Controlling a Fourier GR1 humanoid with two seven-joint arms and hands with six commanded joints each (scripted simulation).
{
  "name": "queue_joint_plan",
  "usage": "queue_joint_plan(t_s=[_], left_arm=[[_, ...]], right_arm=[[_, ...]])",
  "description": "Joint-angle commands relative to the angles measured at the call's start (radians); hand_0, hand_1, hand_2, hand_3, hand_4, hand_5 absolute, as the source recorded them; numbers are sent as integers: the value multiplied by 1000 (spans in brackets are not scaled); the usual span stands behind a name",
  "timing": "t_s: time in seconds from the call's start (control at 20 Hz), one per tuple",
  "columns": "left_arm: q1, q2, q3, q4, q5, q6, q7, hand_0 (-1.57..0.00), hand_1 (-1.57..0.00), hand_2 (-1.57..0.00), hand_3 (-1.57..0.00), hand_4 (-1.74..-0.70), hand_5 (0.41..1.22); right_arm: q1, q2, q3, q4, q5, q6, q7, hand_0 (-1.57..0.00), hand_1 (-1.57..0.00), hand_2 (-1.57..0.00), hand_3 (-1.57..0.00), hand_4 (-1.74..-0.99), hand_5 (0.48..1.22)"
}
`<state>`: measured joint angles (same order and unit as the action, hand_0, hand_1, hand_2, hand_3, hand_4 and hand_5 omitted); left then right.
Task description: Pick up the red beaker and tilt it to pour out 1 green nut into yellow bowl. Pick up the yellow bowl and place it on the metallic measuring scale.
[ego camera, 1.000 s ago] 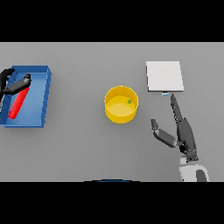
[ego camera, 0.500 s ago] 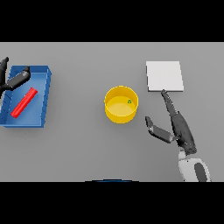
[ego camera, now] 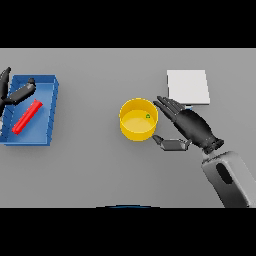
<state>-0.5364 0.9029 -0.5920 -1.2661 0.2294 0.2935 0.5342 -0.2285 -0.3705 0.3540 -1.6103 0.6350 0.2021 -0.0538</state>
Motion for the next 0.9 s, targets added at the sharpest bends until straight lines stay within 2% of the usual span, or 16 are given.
queue_joint_plan(t_s=[0.0,0.1,0.25,0.4,0.75,0.85], left_arm=[[-10,-4,-2,3,-3,-3,-3,-1,-1,-1,-1,-793,716],[-3,-5,-5,-9,-2,3,-2,0,0,0,0,-795,721],[-20,-12,-6,14,-6,-7,-6,0,0,0,0,-798,723],[-19,-16,-12,14,-16,2,-3,1,1,1,1,-797,718],[-21,-2,-3,9,-1,-14,-8,1,1,1,1,-795,729],[-23,-6,-7,23,-7,-20,-15,1,1,1,1,-796,733]], right_arm=[[-31,-17,21,12,21,22,-12,1,1,1,1,-1276,666],[-89,-32,51,44,48,57,-29,1,1,1,1,-1269,662],[-146,-12,101,102,71,93,-46,1,1,1,1,-1274,656],[-207,-30,133,149,87,145,-78,1,1,1,1,-1277,677],[-313,8,201,298,111,206,-127,1,1,1,1,-1243,682],[-336,31,224,336,125,219,-108,1,1,1,1,-1260,679]])
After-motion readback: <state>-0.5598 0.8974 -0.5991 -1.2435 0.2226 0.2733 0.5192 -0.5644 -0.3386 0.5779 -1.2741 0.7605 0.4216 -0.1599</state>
